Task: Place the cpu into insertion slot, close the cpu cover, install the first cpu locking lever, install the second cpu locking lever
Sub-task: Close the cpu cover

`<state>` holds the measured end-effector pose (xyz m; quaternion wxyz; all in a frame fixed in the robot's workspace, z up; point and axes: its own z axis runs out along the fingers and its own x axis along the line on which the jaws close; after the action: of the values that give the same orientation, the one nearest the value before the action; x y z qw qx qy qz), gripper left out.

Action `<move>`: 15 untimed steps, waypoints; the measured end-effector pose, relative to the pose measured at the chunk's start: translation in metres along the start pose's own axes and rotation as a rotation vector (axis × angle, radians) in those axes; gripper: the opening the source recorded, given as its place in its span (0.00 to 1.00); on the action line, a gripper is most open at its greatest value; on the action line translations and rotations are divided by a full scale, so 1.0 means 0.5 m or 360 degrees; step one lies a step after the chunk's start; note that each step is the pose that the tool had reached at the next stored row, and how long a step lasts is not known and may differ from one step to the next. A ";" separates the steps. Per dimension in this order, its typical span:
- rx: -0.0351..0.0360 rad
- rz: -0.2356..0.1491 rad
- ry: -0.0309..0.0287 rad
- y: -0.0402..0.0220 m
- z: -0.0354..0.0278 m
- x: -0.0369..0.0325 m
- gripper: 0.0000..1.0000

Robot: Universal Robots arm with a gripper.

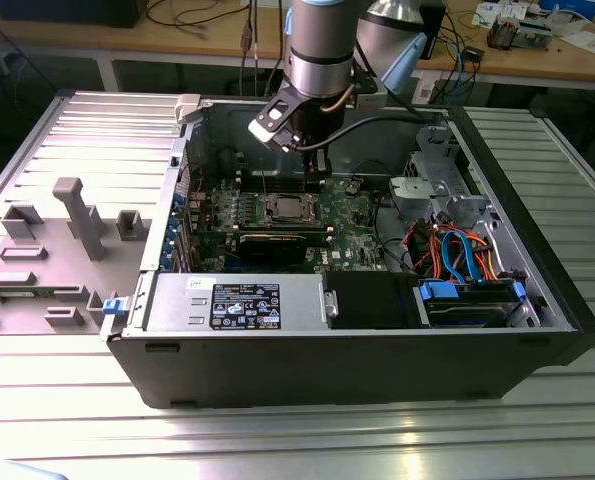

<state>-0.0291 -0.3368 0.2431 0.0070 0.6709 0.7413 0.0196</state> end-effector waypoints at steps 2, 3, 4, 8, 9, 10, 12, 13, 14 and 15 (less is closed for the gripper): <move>0.0000 0.0000 0.00003 -0.011 0.002 -0.002 0.11; 0.0000 0.0000 0.00002 -0.015 0.003 -0.002 0.11; 0.0000 0.0000 0.00003 -0.019 0.003 -0.002 0.11; 0.0014 0.0000 0.00016 -0.033 0.006 0.000 0.11; 0.0032 0.0000 0.00035 -0.034 0.007 0.000 0.11; 0.0033 0.0001 0.00032 -0.034 0.007 0.000 0.11; 0.0033 0.0001 0.00034 -0.034 0.007 0.000 0.11; 0.0033 0.0001 0.00034 -0.034 0.007 0.000 0.11; 0.0033 0.0001 0.00034 -0.034 0.007 0.000 0.11; 0.0033 0.0000 0.00033 -0.034 0.007 0.000 0.11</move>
<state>-0.0459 -0.3385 0.2388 -0.0008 0.6710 0.7414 0.0126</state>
